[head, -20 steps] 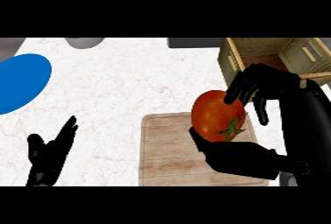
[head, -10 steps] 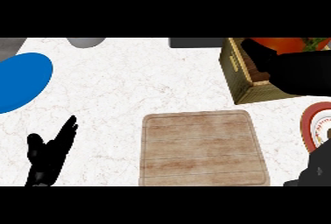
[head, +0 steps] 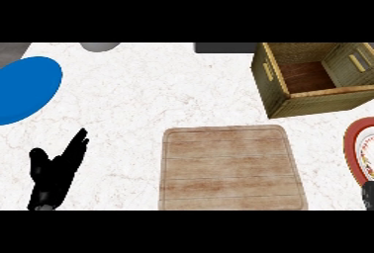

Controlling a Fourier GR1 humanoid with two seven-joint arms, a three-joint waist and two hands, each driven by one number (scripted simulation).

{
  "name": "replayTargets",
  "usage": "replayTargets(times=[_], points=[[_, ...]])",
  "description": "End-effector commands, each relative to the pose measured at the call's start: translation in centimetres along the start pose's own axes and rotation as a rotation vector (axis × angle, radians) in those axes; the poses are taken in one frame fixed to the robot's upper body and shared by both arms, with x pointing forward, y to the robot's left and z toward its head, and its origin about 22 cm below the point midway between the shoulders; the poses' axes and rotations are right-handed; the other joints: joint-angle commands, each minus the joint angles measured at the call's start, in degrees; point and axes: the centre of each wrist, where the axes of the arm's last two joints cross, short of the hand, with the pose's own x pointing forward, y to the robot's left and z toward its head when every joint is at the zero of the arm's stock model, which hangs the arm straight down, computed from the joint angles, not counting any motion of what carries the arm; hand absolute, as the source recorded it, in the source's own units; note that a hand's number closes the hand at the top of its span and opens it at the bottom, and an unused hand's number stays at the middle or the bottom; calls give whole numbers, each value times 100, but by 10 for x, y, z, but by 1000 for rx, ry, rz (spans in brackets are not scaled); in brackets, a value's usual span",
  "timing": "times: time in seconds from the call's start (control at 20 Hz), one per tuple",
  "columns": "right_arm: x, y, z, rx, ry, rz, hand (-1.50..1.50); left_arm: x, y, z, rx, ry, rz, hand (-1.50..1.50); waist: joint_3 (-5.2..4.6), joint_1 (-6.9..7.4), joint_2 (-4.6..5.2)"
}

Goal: Pick the tomato from the cutting board and place it in the basket

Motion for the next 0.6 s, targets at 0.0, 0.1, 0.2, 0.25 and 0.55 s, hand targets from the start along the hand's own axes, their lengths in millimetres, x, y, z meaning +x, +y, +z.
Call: replayTargets(times=[0.0, 0.1, 0.2, 0.25, 0.55], points=[[-10, -19, -26, 10, 51, 19, 150, -26, -1, -9, 10, 157, 1, 0, -66, -30, 64], [-23, -8, -40, 15, 59, 37, 150, -37, 2, 12, -10, 171, -2, 0, -63, 92, 72], [-30, 2, -52, 26, 64, 22, 150, -38, -24, 9, -35, 139, 4, 0, -63, 93, 79], [-32, 7, -53, 44, 83, -6, 150, -12, -15, -11, -5, 155, 19, 0, -61, 26, 74], [-93, 21, -62, 40, 169, -202, 150, -33, -1, -1, 10, 164, 5, 0, -57, -18, 69]])
